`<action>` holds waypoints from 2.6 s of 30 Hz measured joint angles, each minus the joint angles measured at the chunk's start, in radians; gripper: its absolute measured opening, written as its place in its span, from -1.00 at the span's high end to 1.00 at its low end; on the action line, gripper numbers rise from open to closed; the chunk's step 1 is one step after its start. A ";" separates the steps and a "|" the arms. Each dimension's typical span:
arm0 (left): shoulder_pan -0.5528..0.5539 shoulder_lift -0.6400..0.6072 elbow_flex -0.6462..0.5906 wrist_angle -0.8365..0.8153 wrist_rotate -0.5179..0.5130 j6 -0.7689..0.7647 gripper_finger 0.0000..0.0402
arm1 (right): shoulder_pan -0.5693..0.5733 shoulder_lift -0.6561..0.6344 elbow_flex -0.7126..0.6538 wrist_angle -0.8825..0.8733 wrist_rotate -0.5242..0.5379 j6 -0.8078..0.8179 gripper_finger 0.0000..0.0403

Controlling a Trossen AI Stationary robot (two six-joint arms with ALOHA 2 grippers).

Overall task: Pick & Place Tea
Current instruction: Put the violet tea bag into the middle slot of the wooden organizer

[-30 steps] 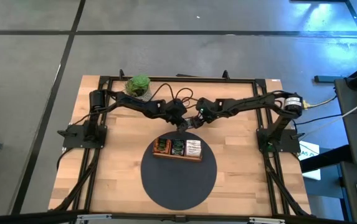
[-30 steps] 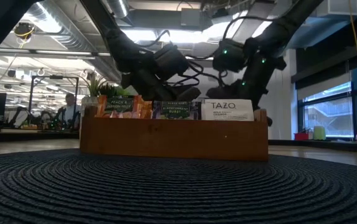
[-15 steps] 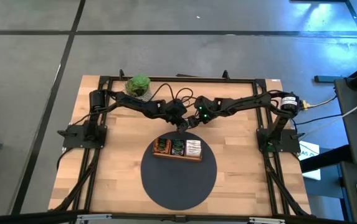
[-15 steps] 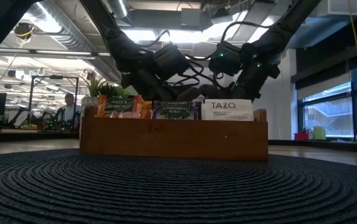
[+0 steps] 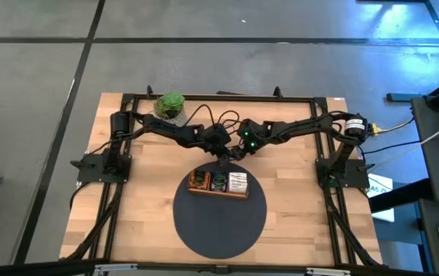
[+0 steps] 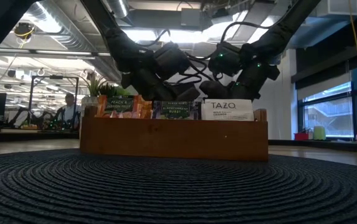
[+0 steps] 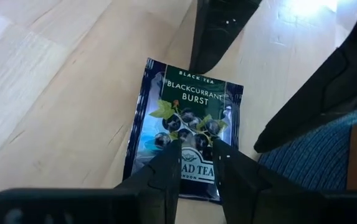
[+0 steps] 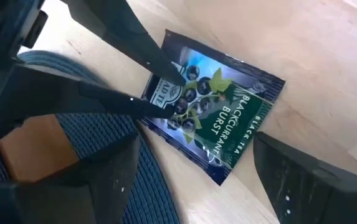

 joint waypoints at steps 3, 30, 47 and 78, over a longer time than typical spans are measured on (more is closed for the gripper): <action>0.001 0.000 0.000 -0.001 0.007 0.010 0.56 | 0.000 0.000 0.000 0.002 0.000 -0.005 -0.53; -0.012 0.044 0.006 0.065 0.051 0.019 0.56 | 0.002 0.043 0.000 0.070 -0.045 -0.104 0.06; 0.058 -0.177 0.001 -0.255 0.041 0.220 0.56 | 0.002 0.055 0.000 0.067 -0.030 -0.131 0.18; 0.000 -0.060 0.003 -0.238 -0.013 0.187 0.56 | 0.001 0.060 -0.003 0.111 -0.019 -0.052 0.33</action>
